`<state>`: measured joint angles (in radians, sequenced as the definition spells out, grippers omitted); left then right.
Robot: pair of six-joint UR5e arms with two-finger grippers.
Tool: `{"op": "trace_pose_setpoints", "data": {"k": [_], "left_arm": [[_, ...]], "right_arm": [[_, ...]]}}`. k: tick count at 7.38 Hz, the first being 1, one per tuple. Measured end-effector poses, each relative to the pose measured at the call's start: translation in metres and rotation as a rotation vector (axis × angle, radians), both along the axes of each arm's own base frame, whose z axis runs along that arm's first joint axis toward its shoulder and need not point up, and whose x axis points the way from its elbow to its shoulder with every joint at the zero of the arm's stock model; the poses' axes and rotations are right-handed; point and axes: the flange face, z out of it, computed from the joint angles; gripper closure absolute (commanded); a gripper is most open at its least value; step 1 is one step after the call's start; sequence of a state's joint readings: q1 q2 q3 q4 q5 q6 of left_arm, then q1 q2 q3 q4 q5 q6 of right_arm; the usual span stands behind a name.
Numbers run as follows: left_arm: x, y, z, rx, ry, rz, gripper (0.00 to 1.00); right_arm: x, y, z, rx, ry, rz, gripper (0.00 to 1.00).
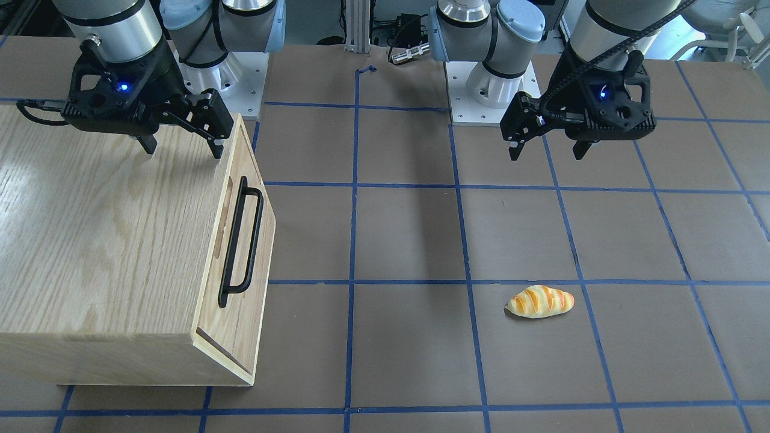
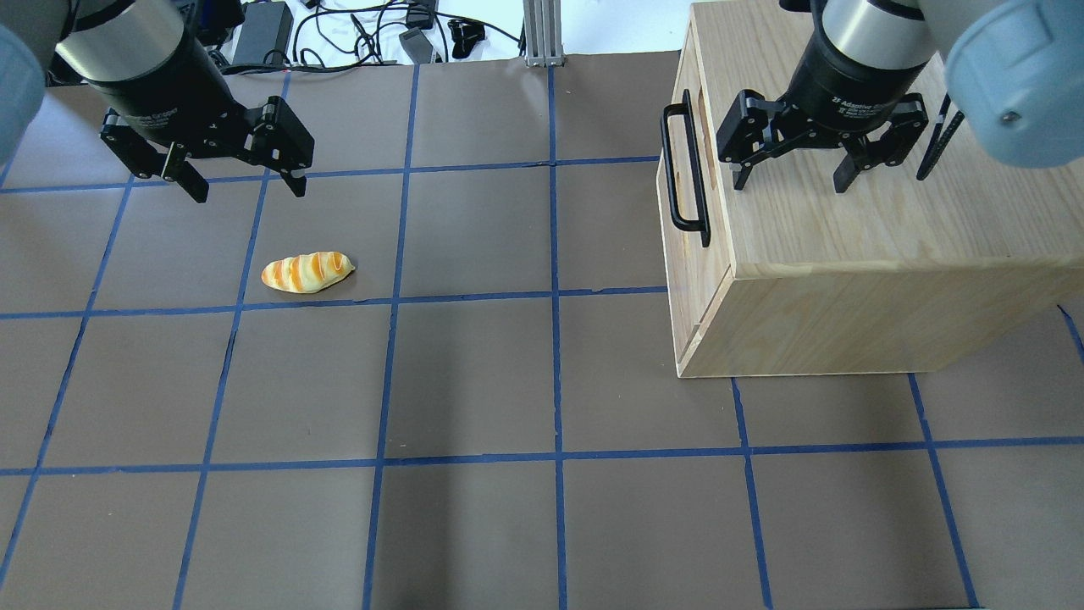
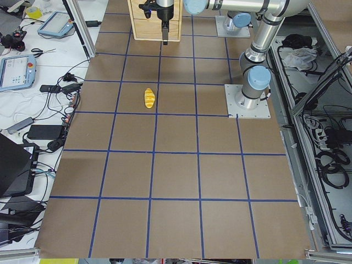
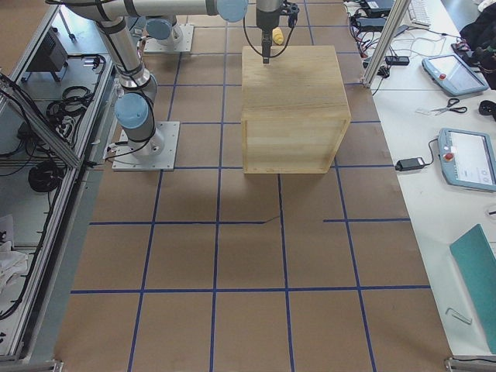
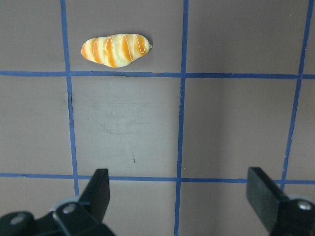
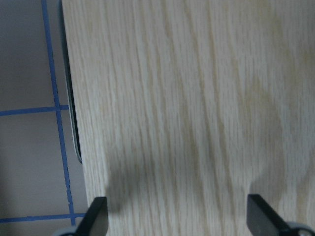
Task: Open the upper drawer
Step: 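Move the left gripper across toward the black handle of the upper drawer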
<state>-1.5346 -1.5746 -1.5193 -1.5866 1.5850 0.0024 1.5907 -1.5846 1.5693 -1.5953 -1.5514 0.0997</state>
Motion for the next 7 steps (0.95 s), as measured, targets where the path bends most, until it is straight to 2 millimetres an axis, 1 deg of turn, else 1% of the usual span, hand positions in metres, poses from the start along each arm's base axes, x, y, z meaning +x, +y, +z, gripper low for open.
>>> {"op": "trace_pose_setpoints", "data": {"k": [1, 3, 6, 7], "left_arm": [[-0.008, -0.006, -0.002, -0.02, 0.015, -0.002, 0.0], [-0.038, -0.017, -0.009, -0.064, 0.035, 0.001, 0.0], [-0.102, -0.023, -0.025, -0.106, 0.062, -0.041, 0.0], [-0.12, -0.024, -0.03, -0.119, 0.096, -0.045, 0.0]], "right_arm": [[0.0, 0.0, 0.0, 0.0, 0.0, 0.0, 0.0], [0.0, 0.0, 0.0, 0.0, 0.001, 0.0, 0.0], [0.0, 0.0, 0.0, 0.0, 0.001, 0.0, 0.0], [0.0, 0.0, 0.0, 0.0, 0.001, 0.0, 0.0]]}}
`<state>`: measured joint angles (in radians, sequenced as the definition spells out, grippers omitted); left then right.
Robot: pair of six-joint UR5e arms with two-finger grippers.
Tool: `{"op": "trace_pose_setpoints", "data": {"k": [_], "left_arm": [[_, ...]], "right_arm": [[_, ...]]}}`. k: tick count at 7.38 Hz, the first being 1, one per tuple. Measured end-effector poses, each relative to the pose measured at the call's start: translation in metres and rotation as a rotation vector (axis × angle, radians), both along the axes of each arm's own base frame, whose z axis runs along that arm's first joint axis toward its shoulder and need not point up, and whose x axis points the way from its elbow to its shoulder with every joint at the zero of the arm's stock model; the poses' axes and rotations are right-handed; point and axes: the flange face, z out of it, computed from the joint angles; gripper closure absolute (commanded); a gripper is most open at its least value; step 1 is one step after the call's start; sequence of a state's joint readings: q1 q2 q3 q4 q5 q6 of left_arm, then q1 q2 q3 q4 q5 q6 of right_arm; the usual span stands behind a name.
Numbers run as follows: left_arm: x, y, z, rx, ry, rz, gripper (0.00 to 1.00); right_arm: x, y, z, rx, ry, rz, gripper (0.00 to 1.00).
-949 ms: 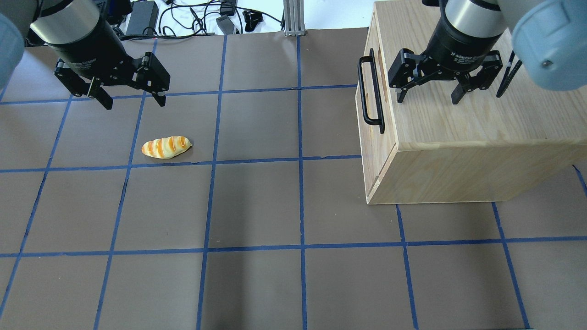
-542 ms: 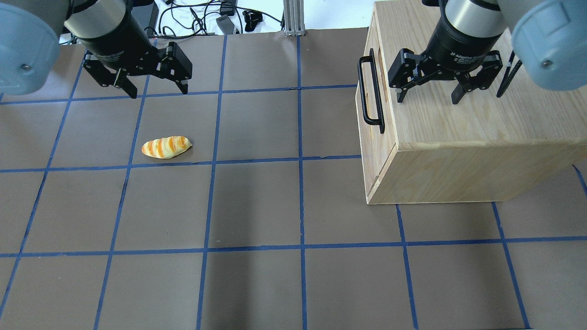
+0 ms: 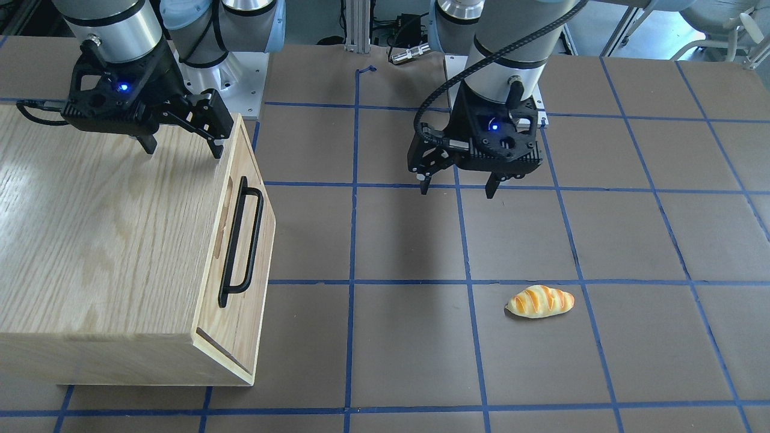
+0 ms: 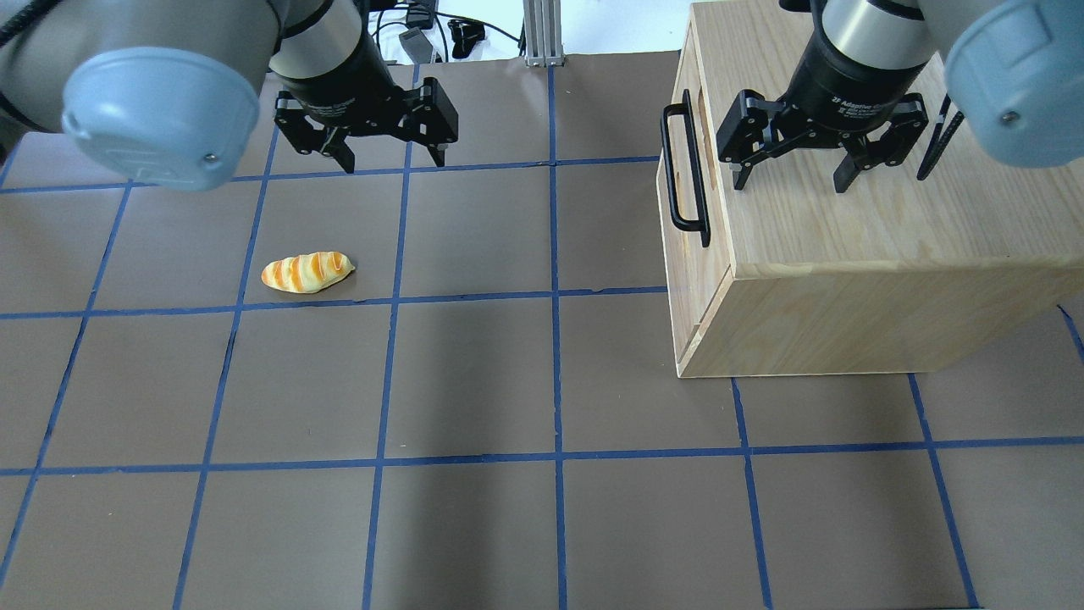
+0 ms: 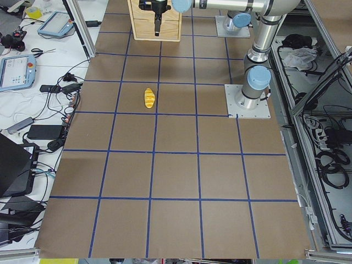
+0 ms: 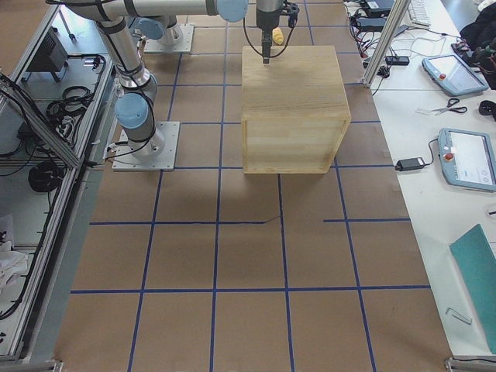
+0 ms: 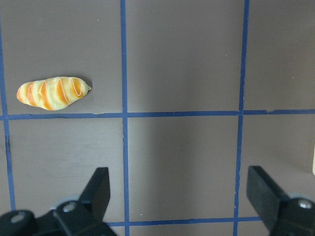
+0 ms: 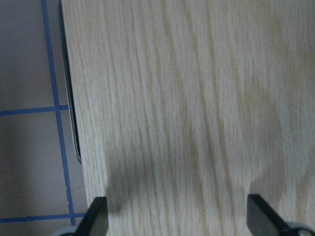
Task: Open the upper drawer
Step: 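Move the left gripper across toward the black handle of the upper drawer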
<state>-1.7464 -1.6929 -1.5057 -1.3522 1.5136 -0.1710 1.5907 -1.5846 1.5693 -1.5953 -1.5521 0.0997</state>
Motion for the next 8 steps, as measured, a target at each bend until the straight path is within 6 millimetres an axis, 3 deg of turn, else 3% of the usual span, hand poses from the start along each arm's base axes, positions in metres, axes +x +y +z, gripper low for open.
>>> {"op": "trace_pose_setpoints", "data": {"k": [4, 8], "left_arm": [[-0.078, -0.004, -0.028, 0.005, 0.152, 0.089, 0.0], [-0.142, -0.005, -0.05, -0.008, 0.226, 0.149, 0.0]], "right_arm": [[0.0, 0.0, 0.0, 0.0, 0.0, 0.0, 0.0], [0.0, 0.0, 0.0, 0.0, 0.0, 0.0, 0.0]]}}
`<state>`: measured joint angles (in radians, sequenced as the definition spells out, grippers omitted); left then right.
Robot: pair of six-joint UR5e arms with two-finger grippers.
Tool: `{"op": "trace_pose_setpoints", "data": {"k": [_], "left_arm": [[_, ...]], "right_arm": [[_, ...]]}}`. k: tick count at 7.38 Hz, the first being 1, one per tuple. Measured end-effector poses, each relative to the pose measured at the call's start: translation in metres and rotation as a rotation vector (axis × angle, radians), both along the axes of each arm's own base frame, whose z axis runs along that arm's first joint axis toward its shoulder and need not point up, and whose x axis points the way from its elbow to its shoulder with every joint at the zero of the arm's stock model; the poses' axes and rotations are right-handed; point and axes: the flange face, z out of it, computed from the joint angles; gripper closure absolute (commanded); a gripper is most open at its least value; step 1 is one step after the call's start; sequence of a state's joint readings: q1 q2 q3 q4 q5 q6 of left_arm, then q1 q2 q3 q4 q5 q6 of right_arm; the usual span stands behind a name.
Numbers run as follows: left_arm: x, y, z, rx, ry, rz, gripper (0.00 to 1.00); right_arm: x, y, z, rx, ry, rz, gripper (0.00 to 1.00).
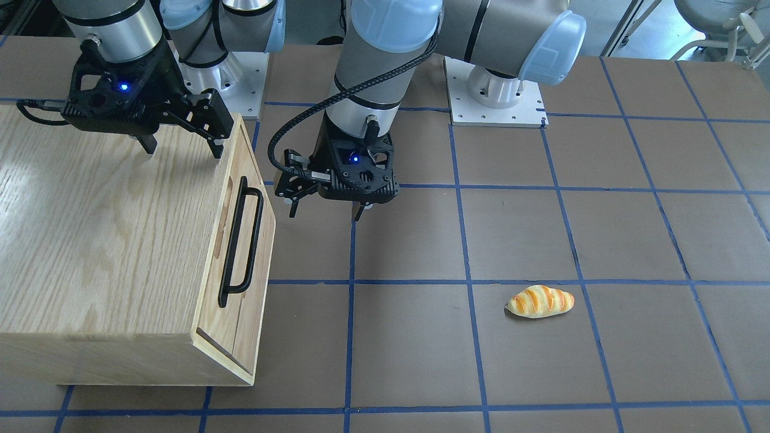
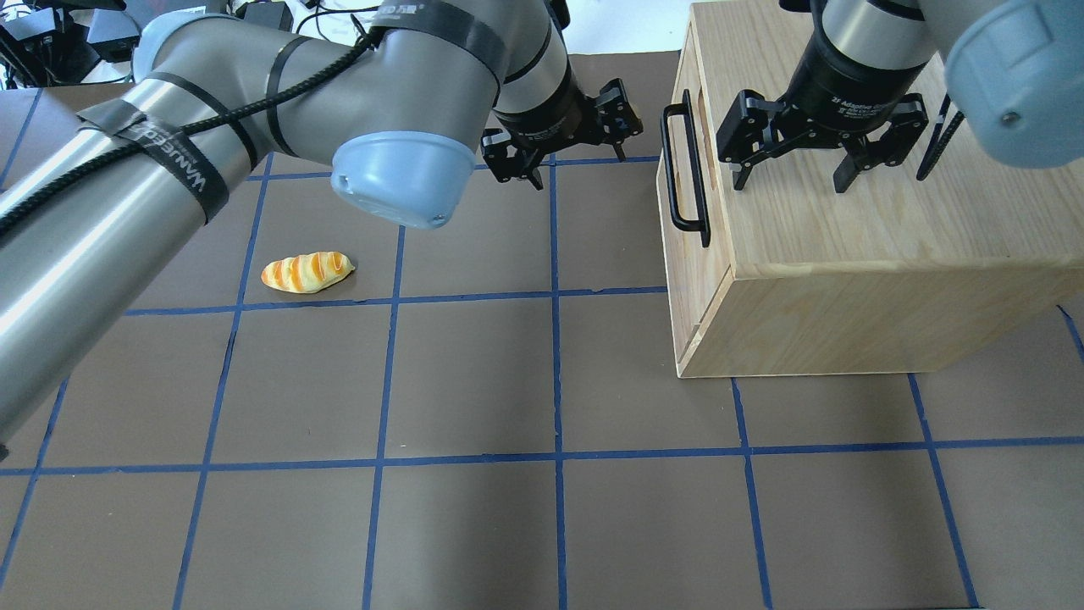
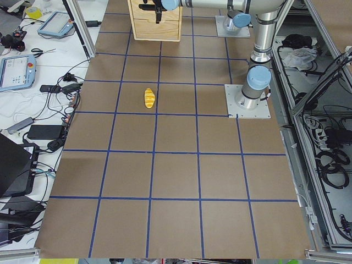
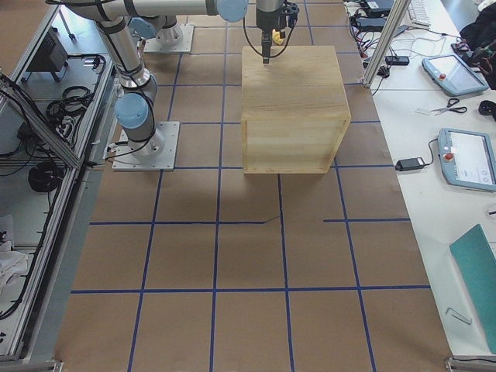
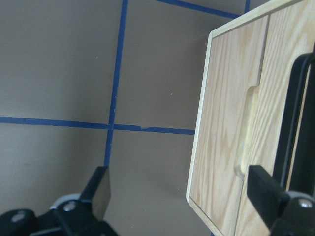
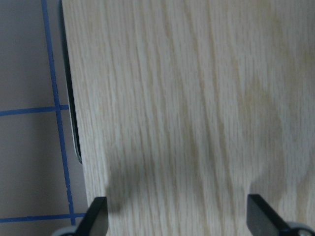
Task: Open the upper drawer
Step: 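Move the left gripper across toward the black handle of the upper drawer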
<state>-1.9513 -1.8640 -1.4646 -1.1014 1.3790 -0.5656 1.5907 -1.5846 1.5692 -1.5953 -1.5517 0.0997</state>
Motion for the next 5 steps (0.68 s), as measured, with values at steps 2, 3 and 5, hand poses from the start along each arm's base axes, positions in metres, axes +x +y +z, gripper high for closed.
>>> {"op": "trace_pose_setpoints", "data": {"k": [2, 3, 5], "left_arm": [[-0.016, 0.001, -0.01, 0.001, 0.022, 0.002, 0.0], [-0.02, -0.001, -0.013, -0.001, 0.039, -0.002, 0.0], [-0.027, -0.006, -0.016, 0.0, 0.057, 0.0, 0.0]], "right_arm": [[0.0, 0.0, 0.0, 0.0, 0.0, 0.0, 0.0], [0.0, 0.0, 0.0, 0.0, 0.0, 0.0, 0.0], [0.0, 0.0, 0.0, 0.0, 0.001, 0.0, 0.0]]}}
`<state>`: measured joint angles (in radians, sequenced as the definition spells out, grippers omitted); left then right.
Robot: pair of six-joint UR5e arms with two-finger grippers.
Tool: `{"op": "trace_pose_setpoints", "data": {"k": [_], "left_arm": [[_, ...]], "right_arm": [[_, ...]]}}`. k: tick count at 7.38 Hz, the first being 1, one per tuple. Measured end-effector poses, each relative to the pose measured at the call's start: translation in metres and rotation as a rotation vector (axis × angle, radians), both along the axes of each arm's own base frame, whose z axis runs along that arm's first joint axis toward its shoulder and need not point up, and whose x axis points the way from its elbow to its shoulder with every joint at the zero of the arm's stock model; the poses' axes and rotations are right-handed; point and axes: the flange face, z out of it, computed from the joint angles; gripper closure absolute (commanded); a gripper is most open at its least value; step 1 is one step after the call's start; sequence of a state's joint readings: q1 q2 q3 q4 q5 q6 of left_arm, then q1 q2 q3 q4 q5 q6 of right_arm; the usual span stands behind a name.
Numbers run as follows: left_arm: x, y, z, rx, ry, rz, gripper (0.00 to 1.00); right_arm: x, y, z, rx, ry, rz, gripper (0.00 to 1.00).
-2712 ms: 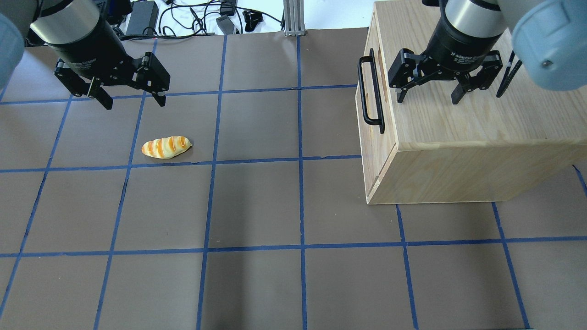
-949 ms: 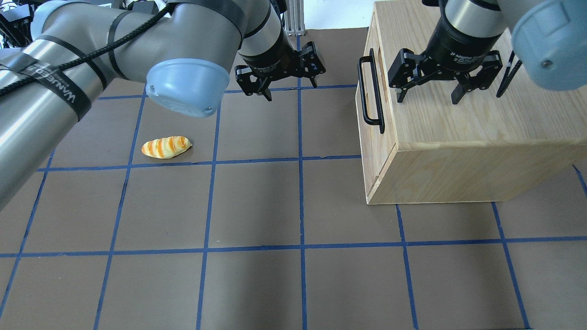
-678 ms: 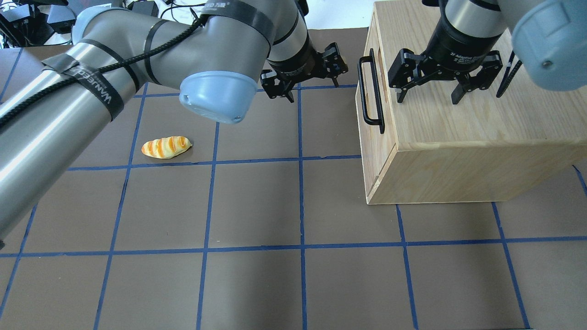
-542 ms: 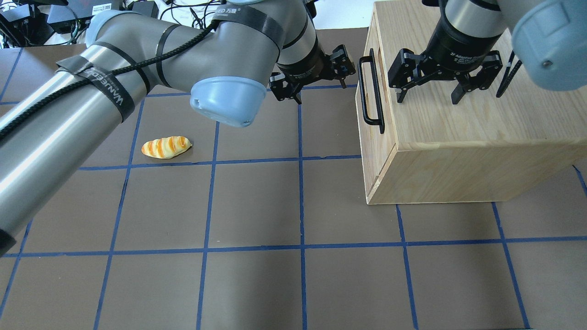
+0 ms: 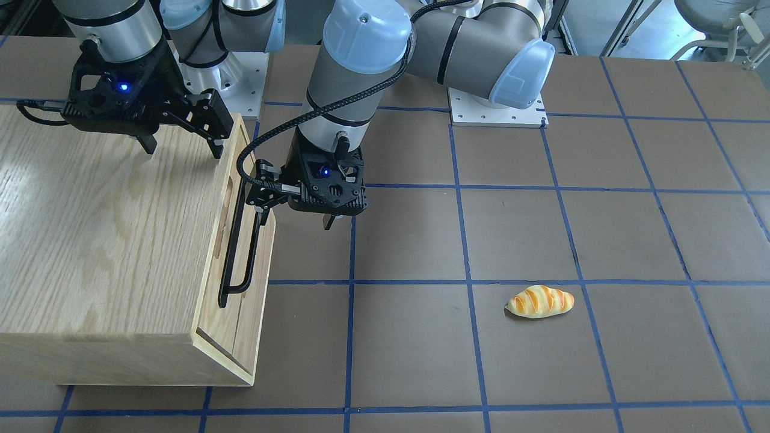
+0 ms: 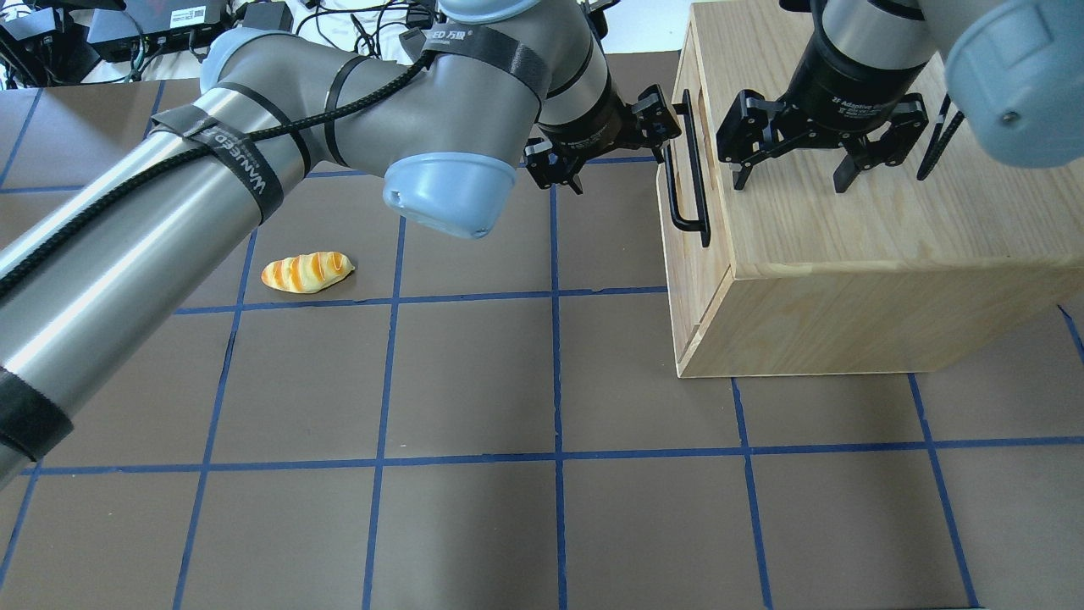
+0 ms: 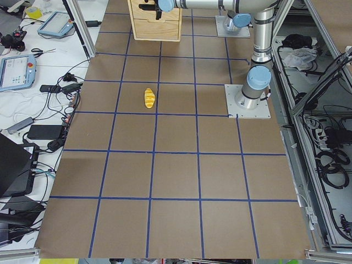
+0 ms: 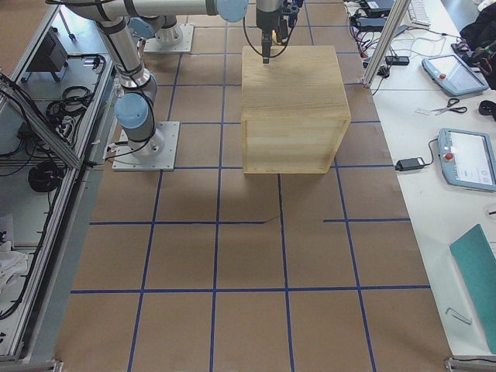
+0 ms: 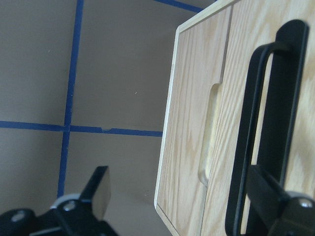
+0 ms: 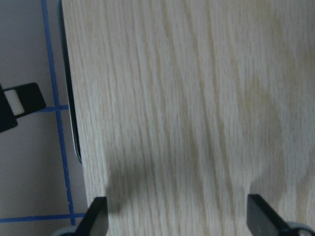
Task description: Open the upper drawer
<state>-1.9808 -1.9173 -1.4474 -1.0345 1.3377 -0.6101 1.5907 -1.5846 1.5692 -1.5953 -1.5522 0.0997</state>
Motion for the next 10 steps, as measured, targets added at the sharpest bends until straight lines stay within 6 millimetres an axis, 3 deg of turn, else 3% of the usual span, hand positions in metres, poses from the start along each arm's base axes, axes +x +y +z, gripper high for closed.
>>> {"op": "trace_pose_setpoints", "data": {"k": [10], "left_arm": [[-0.02, -0.001, -0.02, 0.023, 0.003, 0.001, 0.0]], "right_arm": [[0.0, 0.0, 0.0, 0.0, -0.001, 0.0, 0.0]]}}
